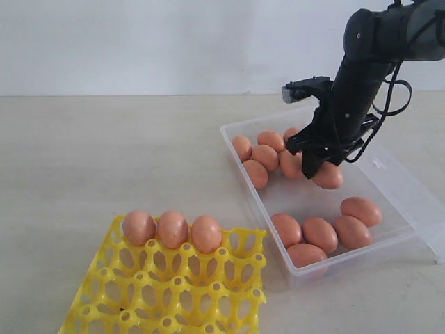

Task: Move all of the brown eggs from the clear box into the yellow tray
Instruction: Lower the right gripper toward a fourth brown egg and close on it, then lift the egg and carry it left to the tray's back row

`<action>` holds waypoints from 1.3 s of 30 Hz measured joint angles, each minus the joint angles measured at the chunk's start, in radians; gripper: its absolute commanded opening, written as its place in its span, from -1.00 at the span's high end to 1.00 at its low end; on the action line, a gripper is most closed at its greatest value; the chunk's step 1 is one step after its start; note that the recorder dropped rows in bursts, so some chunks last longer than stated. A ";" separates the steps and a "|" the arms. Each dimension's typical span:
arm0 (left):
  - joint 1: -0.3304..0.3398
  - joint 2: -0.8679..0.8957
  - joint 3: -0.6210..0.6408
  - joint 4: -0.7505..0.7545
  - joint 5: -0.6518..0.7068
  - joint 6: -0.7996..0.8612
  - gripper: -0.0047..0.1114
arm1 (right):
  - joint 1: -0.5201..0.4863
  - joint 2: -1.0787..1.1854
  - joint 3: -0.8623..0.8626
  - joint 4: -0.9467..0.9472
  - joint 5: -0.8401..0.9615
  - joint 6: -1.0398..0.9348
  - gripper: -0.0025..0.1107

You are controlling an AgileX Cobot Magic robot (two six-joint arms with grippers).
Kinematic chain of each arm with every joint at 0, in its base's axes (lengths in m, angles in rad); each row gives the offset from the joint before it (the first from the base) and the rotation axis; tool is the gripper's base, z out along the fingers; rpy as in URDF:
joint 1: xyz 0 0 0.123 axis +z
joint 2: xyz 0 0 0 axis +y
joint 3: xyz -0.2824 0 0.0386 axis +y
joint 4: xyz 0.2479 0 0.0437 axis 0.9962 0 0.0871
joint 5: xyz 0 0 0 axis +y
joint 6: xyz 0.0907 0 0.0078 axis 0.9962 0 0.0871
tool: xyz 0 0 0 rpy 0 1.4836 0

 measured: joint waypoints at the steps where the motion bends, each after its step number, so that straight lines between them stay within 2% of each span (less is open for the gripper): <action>1: 0.000 0.000 0.000 0.000 0.000 0.000 0.85 | 0.000 -0.008 0.000 0.006 -0.002 0.000 0.96; 8: 0.000 0.000 0.000 0.000 0.000 0.000 0.85 | 0.000 -0.083 0.000 0.053 -0.035 0.002 0.96; 12: 0.000 0.000 0.000 0.000 0.000 0.000 0.85 | 0.000 -0.136 0.017 0.171 -0.101 -0.009 0.96; 18: 0.000 0.000 0.000 0.000 0.000 0.000 0.85 | 0.000 -0.253 0.203 0.398 -0.305 -0.140 0.96; 24: 0.000 0.000 0.000 0.000 0.000 0.000 0.85 | 0.000 -0.368 0.485 0.688 -0.491 -0.469 0.96; 26: 0.000 0.000 0.000 0.000 0.000 0.000 0.85 | 0.000 -0.406 0.586 0.851 -0.524 -0.663 0.96; 27: 0.000 0.000 0.000 0.000 0.000 0.000 0.85 | 0.000 -0.434 0.662 0.987 -0.528 -0.826 0.96; 29: 0.000 0.000 0.000 0.000 0.000 0.000 0.85 | -0.001 -0.495 0.800 1.313 -0.459 -1.223 0.96; 31: 0.000 0.000 0.000 0.000 0.000 0.000 0.85 | -0.001 -0.528 0.876 1.493 -0.338 -1.382 0.96; 33: 0.000 0.000 0.000 0.000 0.000 0.000 0.85 | -0.001 -0.533 0.915 1.555 -0.119 -1.447 0.96; 35: 0.000 0.000 0.000 0.000 0.000 0.000 0.85 | -0.001 -0.533 0.917 1.570 0.011 -1.462 0.96; 39: 0.000 0.000 0.000 0.000 0.000 0.000 0.85 | -0.001 -0.533 0.917 1.574 0.080 -1.487 0.96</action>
